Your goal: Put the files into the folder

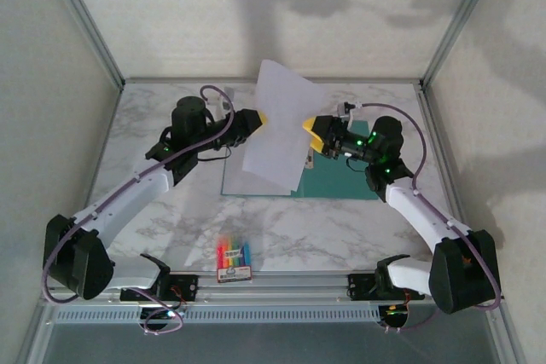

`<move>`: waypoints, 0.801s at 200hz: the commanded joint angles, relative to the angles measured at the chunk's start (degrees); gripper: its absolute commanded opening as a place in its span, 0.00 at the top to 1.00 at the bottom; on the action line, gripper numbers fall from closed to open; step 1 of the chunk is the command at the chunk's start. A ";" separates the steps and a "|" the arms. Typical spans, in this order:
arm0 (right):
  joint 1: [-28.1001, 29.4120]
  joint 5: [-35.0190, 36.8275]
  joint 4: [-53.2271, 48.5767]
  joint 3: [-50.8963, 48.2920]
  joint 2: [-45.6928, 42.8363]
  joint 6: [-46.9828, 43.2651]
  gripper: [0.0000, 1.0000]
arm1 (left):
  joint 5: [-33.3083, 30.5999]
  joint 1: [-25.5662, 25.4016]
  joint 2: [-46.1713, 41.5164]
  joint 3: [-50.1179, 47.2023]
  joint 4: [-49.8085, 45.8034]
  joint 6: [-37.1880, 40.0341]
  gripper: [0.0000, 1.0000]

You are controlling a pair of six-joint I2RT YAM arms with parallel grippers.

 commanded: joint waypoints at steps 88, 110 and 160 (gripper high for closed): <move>0.11 1.08 1.26 1.36 1.57 2.32 0.47 | 0.67 -1.90 1.98 -3.03 10.02 -2.07 0.66; 0.11 1.56 1.00 1.21 1.34 2.11 0.48 | 0.02 -2.50 2.45 -3.22 10.99 -2.61 0.66; 0.11 1.83 1.41 1.28 1.33 2.55 0.52 | -0.39 -3.48 4.08 -3.05 13.00 -3.74 0.66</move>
